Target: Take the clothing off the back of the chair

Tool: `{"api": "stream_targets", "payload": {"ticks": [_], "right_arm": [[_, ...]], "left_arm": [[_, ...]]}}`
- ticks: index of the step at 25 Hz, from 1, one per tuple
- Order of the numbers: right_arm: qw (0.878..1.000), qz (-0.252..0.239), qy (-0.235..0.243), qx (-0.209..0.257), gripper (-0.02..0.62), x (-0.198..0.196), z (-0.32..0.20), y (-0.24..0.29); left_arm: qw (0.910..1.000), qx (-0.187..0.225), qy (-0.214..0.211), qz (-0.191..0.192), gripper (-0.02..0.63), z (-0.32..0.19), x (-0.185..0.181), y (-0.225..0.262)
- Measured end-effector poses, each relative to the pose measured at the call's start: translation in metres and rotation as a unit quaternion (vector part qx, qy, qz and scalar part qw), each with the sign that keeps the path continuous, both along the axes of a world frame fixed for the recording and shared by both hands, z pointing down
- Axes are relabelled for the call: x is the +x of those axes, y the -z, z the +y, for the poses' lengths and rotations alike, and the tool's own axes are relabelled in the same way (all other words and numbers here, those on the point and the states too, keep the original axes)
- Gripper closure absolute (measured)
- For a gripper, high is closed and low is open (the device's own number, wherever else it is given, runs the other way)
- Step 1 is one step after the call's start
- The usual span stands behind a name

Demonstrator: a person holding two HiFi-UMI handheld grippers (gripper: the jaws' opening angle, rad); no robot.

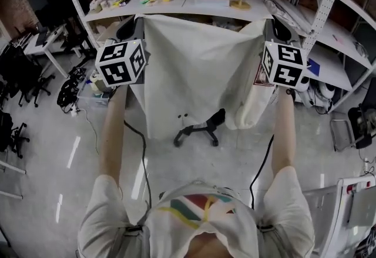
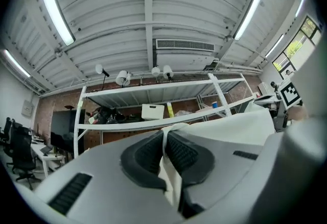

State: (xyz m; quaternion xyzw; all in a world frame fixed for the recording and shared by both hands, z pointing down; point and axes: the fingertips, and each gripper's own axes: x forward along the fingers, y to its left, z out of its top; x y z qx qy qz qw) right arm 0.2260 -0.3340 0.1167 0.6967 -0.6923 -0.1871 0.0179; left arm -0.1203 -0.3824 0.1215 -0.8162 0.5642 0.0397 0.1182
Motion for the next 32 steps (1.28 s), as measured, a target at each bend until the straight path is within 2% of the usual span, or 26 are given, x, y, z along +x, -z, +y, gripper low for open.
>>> {"api": "stream_targets", "payload": {"ticks": [5, 7, 10, 11, 15, 19, 25, 32], "right_arm": [[0.998, 0.028, 0.01, 0.058, 0.584, -0.012, 0.012, 0.072], [0.996, 0.034, 0.013, 0.083, 0.584, -0.018, 0.02, 0.104], [0.991, 0.048, 0.018, 0.122, 0.584, -0.033, 0.042, 0.152], [0.989, 0.054, 0.021, 0.138, 0.584, -0.038, 0.05, 0.169], [0.977, 0.074, 0.03, 0.199, 0.584, -0.058, 0.08, 0.234], [0.967, 0.089, 0.036, 0.235, 0.584, -0.077, 0.104, 0.282], [0.959, 0.077, 0.055, 0.266, 0.584, -0.088, 0.134, 0.313], [0.96, 0.064, 0.066, 0.264, 0.584, -0.077, 0.143, 0.298]], "left_arm": [[0.9991, 0.039, -0.013, -0.012, 0.588, 0.007, 0.021, 0.077], [0.9983, 0.049, -0.03, 0.01, 0.588, 0.012, 0.024, 0.11], [0.9916, 0.045, -0.098, 0.071, 0.588, 0.027, 0.032, 0.155], [0.9894, 0.05, -0.11, 0.08, 0.588, 0.033, 0.034, 0.171], [0.987, 0.097, -0.102, 0.077, 0.588, 0.055, 0.04, 0.226], [0.9834, 0.124, -0.106, 0.08, 0.588, 0.075, 0.041, 0.266], [0.9806, 0.148, -0.111, 0.064, 0.588, 0.11, 0.041, 0.298], [0.9821, 0.15, -0.103, 0.048, 0.588, 0.13, 0.046, 0.29]]}}
